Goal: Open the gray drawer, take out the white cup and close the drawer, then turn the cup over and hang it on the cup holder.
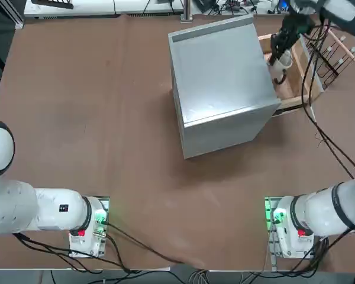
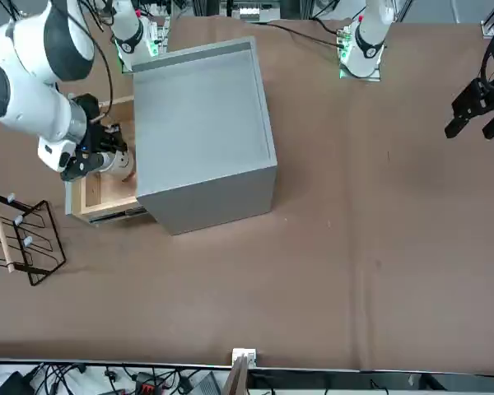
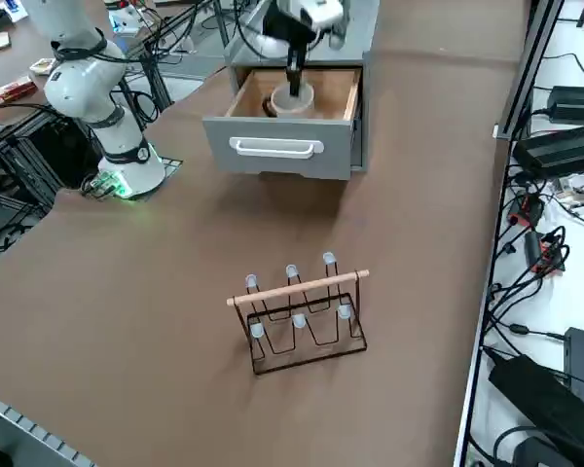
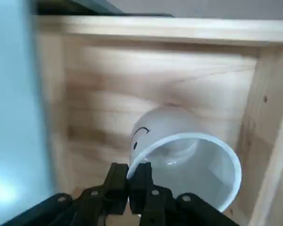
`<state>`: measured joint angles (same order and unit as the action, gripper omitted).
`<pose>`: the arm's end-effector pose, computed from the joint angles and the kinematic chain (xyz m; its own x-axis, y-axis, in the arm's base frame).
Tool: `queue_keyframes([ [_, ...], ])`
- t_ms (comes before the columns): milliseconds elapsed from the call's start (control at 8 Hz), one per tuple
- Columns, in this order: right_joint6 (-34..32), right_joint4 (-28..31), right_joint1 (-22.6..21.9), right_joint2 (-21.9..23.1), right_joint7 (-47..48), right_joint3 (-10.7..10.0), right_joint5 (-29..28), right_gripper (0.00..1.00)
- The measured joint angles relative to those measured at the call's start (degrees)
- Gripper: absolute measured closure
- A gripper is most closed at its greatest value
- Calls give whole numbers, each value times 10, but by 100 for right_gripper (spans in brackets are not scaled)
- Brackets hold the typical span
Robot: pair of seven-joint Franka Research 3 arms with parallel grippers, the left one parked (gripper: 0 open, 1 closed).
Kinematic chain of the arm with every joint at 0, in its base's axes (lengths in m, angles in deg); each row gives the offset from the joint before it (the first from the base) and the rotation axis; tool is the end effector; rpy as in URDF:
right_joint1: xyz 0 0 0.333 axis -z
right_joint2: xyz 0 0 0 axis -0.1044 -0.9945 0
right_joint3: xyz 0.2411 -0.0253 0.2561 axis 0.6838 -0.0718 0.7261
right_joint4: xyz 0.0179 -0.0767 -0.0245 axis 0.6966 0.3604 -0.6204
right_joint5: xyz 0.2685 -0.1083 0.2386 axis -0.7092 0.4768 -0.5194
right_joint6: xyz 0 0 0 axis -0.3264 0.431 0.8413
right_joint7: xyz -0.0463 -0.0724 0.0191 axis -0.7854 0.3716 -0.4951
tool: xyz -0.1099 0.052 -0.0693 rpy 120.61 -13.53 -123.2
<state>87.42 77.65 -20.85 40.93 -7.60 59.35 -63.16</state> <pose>0.5195 0.1123 0.5041 0.9484 0.2601 -0.1812 0.2286 -0.9572 -0.1775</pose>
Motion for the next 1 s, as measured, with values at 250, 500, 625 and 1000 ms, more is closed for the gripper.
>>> queue_keyframes([
  [250, -122, -102, 2, 12, 6, -15, 7, 94],
  [500, -224, -178, 10, 21, -71, -59, 71, 95],
  [625, -244, -189, 13, 24, -149, -83, 114, 95],
  [1000, -182, -139, 58, 20, -390, -142, 157, 95],
])
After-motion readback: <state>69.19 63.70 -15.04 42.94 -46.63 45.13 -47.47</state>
